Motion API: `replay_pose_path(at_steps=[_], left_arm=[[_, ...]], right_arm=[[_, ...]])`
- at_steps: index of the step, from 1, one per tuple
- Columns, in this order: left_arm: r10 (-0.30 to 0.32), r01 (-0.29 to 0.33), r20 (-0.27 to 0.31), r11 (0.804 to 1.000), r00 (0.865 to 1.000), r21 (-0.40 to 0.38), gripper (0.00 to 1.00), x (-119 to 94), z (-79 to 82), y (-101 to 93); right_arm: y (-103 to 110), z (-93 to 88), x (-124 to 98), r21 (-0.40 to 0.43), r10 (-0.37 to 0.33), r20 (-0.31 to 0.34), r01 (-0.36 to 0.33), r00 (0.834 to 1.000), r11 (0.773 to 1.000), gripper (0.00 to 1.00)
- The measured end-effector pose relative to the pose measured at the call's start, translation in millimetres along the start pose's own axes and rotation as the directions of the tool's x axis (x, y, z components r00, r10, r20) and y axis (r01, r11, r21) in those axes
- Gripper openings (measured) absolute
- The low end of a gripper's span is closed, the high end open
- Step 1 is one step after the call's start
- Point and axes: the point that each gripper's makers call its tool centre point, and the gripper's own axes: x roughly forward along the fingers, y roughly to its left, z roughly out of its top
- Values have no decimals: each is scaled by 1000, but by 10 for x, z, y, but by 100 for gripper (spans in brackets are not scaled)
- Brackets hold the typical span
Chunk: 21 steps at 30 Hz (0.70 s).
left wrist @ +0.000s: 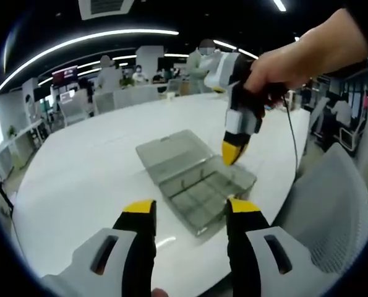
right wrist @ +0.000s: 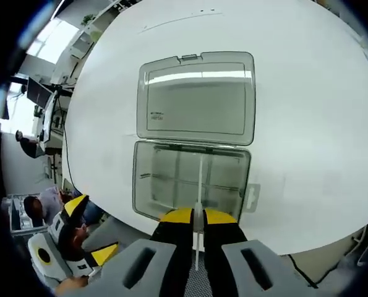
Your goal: Insert the divider into the dual guide fixture by aligning both edges with the guide slots and pushing it downward to the bottom, including one-sided entry, uneven engagement, binding, and posture correction.
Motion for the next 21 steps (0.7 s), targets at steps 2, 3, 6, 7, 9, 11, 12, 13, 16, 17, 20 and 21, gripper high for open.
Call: replay_pose_path(at_steps=[2, 3, 6, 7, 9, 11, 12, 13, 16, 17, 20, 21], left_arm=[[1, -1, -1, 1000, 1000, -1, 43, -3, -3, 0], [2, -2, -2, 1000, 1000, -1, 43, -6, -3, 0], [4, -4, -1, 1000, 1000, -1, 43, -8, -2, 2], [5, -5, -1, 1000, 1000, -1, 43, -9, -1, 2], [6, -6, -1, 1000, 1000, -2, 43, -13, 0, 1], [6, -6, -1, 1000, 1000, -3, 43, -13, -4, 2], [6, -6, -4, 1000, 1000, -1, 43, -13, -9, 2], [6, -6, -5, 1000, 1000, -2, 43, -11, -11, 0], [3, -3, -5, 1000, 1000, -4, 44, -6, -11, -6], [0, 0, -4, 1000, 1000, -8, 45, -4, -10, -14], [1, -1, -26, 1000, 1000, -21, 50, 8, -51, -10], [0, -1, -27, 1000, 1000, -23, 51, 12, -54, -9]], right_arm=[[-7, -3, 17, 21, 1, -5, -1, 1000, 1000, 0], [-14, 1, 21, 25, -1, -5, 1, 1000, 1000, 0], [-3, -8, 21, 43, 3, -6, -3, 1000, 999, 0], [-3, -10, 24, 46, 2, -8, -1, 1000, 999, 0], [-2, -2, 34, 46, 4, -10, -3, 1000, 999, 0], [-13, 16, 55, 55, 3, -14, -3, 1000, 998, 0], [-18, 26, 61, 55, 1, -12, 0, 1000, 998, 0], [-23, 26, 71, 55, -2, -15, 3, 1000, 999, 0], [-19, 28, 88, 61, 2, -20, -1, 1000, 998, 0], [-18, 25, 92, 63, -1, -21, 2, 1000, 998, 0], [-8, 34, 105, 60, -2, -18, 3, 1000, 998, 0], [-10, 24, 106, 56, -7, -21, 8, 1000, 998, 0]])
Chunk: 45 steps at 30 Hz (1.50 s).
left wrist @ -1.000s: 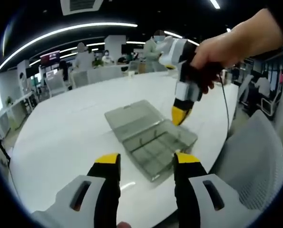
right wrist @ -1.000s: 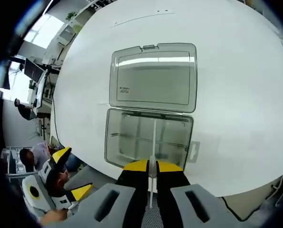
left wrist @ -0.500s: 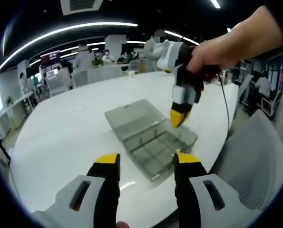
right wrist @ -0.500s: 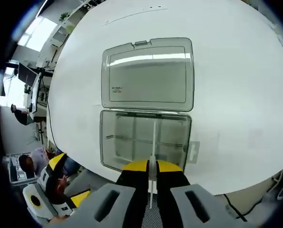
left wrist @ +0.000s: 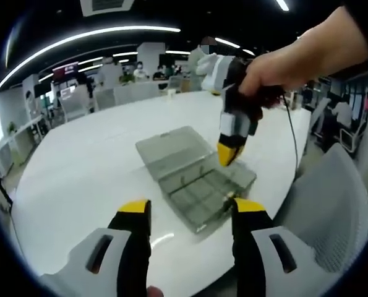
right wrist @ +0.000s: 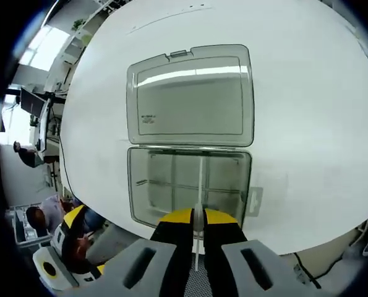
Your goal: Insert the divider into the dual guide fixture by aligning both edges with the guide slots and pushing it downward to the bottom, including one-sided entry, uneven engagement, binding, and posture correction.
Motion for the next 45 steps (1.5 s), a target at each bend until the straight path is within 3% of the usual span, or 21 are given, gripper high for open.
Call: replay_pose_path(at_steps=[14, 45], left_arm=[[7, -7, 2, 1000, 1000, -4, 53, -8, 1, 16], [4, -4, 1, 1000, 1000, -5, 52, 1, -12, 25]], right_arm=[[-74, 73, 98, 7, -20, -10, 20, 1000, 1000, 0], [-53, 0, 171, 13, -55, -46, 56, 997, 998, 0]])
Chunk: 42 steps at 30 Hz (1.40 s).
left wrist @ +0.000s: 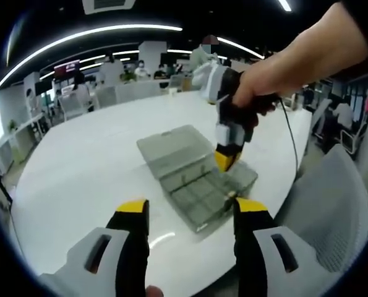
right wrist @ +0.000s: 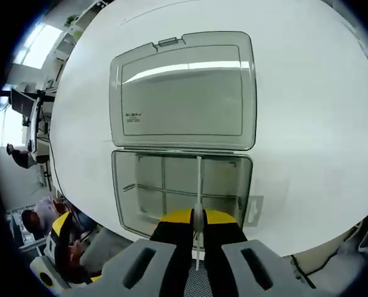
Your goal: Insert the divider into the dual guide fixture by aligning both edges with the guide slots and pushing it downward to the bottom, including one-sided entry, uneven engagement, binding, and posture correction.
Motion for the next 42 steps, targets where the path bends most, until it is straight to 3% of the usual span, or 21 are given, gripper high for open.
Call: replay_pose_path(at_steps=[42], left_arm=[[-7, 7, -6, 1000, 1000, 3, 52, 6, -13, -14]], right_arm=[[0, 44, 36, 27, -39, -27, 39, 999, 999, 0]])
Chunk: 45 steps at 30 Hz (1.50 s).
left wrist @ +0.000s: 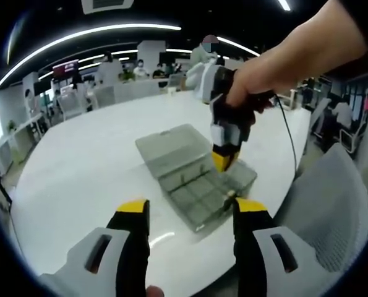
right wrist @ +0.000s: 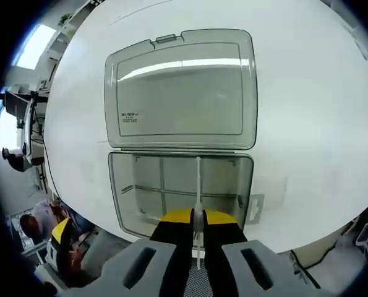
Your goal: Insert the divider into the dual guide fixture by aligning both edges with the guide slots and pushing it downward to the bottom, including one-sided entry, uneven engagement, binding, and posture correction.
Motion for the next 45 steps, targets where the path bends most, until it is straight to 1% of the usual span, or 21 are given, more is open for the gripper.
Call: replay_pose_path(at_steps=[19, 23, 33, 45], left_arm=[[6, -6, 2, 1000, 1000, -4, 52, -9, 5, 9], [6, -6, 2, 1000, 1000, -4, 52, -9, 5, 10], [7, -7, 1, 1000, 1000, -3, 52, -6, 1, 14], [6, -6, 1, 1000, 1000, -3, 52, -4, 1, 12]], right_arm=[[31, -69, 7, 0, -14, -3, 14, 1000, 1000, 0], [16, -16, 52, -2, -18, -4, 18, 1000, 1000, 0], [7, 34, 122, -15, -36, 1, 36, 999, 999, 0], [19, -52, 148, -48, -71, 23, 72, 997, 996, 0]])
